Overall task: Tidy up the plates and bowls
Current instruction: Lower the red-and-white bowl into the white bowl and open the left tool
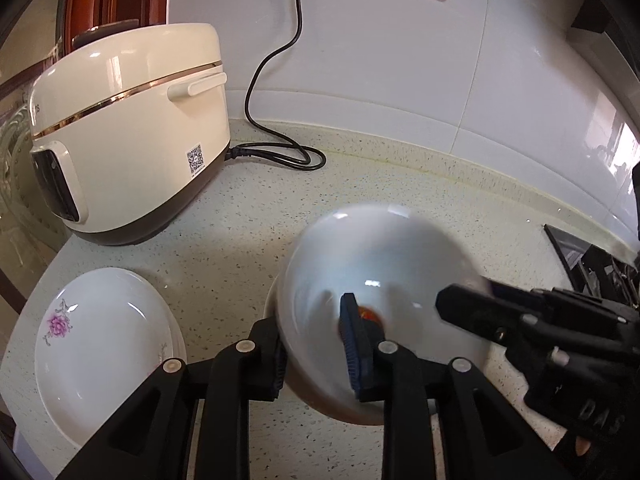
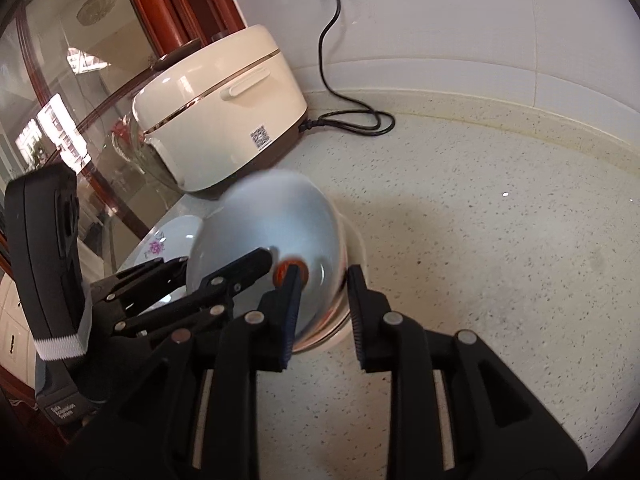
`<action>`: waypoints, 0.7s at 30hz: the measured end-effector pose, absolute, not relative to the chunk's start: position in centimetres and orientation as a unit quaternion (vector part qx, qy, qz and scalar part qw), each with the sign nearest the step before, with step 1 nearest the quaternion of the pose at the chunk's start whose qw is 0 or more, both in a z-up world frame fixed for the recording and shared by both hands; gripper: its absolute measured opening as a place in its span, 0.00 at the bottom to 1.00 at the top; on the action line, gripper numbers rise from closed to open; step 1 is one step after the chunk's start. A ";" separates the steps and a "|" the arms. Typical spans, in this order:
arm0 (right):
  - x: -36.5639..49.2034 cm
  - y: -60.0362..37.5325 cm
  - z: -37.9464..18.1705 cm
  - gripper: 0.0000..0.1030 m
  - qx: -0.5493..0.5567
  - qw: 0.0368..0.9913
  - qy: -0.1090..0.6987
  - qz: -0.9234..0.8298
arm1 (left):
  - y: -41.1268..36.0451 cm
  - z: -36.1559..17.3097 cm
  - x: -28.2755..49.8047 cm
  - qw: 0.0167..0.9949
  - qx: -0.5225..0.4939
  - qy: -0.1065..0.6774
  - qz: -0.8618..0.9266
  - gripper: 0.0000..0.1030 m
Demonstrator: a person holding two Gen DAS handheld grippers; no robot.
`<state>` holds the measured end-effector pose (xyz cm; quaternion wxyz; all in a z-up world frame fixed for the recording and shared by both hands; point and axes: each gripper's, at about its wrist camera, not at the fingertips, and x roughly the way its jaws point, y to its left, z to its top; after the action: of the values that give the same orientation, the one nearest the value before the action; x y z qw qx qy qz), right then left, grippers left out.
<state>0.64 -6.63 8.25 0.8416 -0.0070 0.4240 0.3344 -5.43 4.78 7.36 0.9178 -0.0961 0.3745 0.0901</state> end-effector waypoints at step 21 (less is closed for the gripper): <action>3.1 -9.8 7.5 0.77 0.127 0.824 0.451 0.320 | 7.3 9.2 -6.5 0.925 -0.180 0.327 0.075 0.80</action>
<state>3.08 -9.83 7.45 0.8236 0.1271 0.4506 0.3203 -6.53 7.32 9.17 0.9245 -0.1804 0.3272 0.0754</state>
